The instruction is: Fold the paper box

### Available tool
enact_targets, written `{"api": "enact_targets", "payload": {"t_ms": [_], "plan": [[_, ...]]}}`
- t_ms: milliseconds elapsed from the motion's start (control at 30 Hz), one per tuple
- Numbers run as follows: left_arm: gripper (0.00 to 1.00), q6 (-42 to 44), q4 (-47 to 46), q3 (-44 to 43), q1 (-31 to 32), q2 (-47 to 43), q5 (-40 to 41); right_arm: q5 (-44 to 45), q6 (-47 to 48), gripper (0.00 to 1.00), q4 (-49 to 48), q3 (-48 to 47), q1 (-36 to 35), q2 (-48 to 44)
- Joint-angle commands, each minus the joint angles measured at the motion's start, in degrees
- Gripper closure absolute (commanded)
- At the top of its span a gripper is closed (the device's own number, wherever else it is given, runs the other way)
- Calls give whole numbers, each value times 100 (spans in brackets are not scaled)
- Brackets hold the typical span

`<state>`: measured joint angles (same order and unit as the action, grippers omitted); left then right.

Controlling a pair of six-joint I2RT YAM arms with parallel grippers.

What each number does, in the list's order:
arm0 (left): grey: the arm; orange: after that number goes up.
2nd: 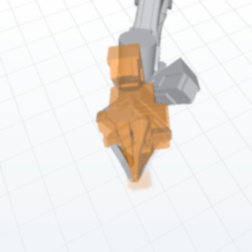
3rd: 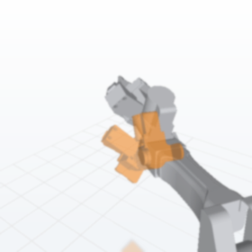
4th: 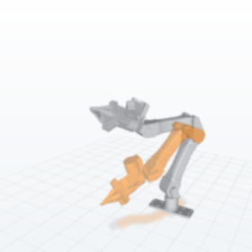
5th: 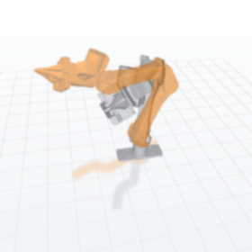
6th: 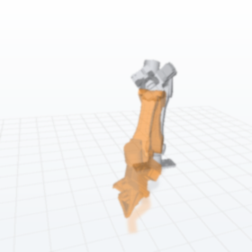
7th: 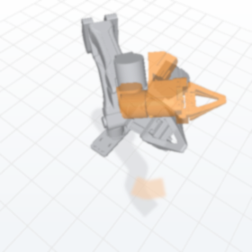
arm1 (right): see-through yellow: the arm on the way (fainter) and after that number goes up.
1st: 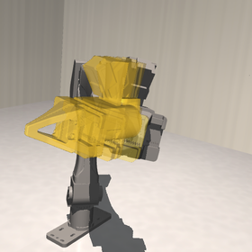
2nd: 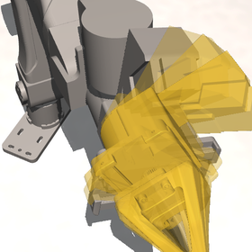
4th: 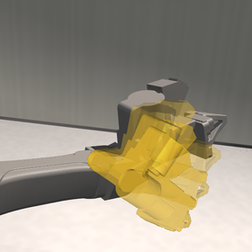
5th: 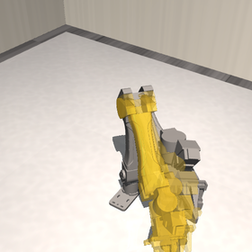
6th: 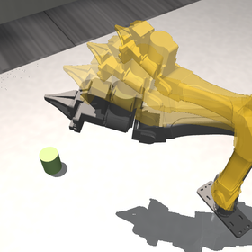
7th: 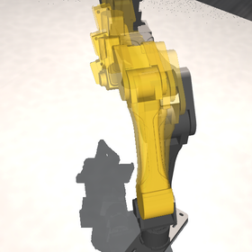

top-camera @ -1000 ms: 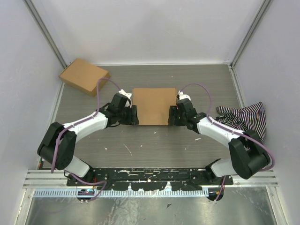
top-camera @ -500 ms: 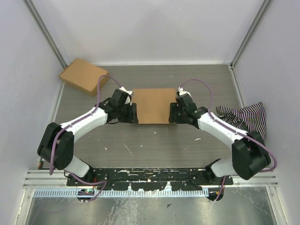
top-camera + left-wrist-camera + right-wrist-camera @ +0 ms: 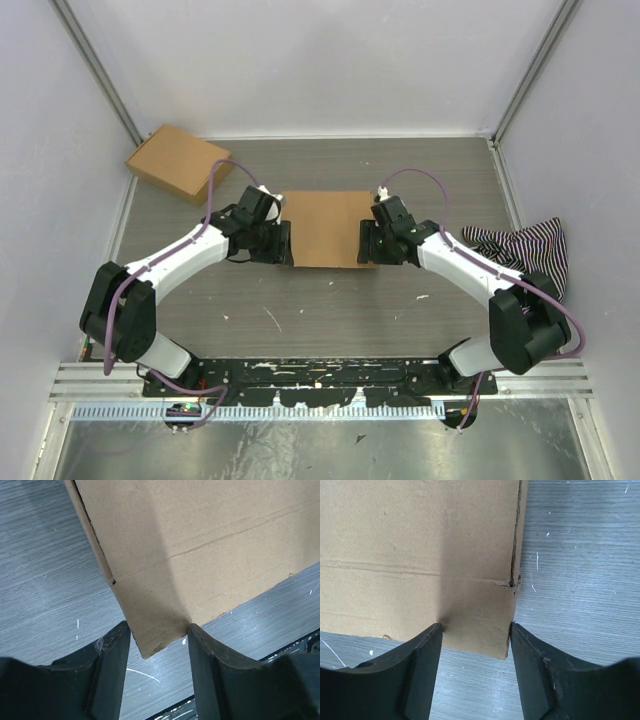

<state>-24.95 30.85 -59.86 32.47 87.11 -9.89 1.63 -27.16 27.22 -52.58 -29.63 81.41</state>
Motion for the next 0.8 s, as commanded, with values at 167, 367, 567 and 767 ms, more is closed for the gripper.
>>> {"api": "enact_targets", "payload": {"t_ms": [167,367,567,767], "plan": [[44,50,179,-241,36,-125,-341,-290,-234,38,24,-308,-28,-134],[44,103,302,-245,32,-102,-199,-332,-255,38,136,-402,-8,-208],[44,113,390,-271,27,-89,-127,-413,-272,38,244,-473,-8,-167],[44,110,428,-301,31,-123,-136,-434,-312,38,352,-540,-7,-227]]}}
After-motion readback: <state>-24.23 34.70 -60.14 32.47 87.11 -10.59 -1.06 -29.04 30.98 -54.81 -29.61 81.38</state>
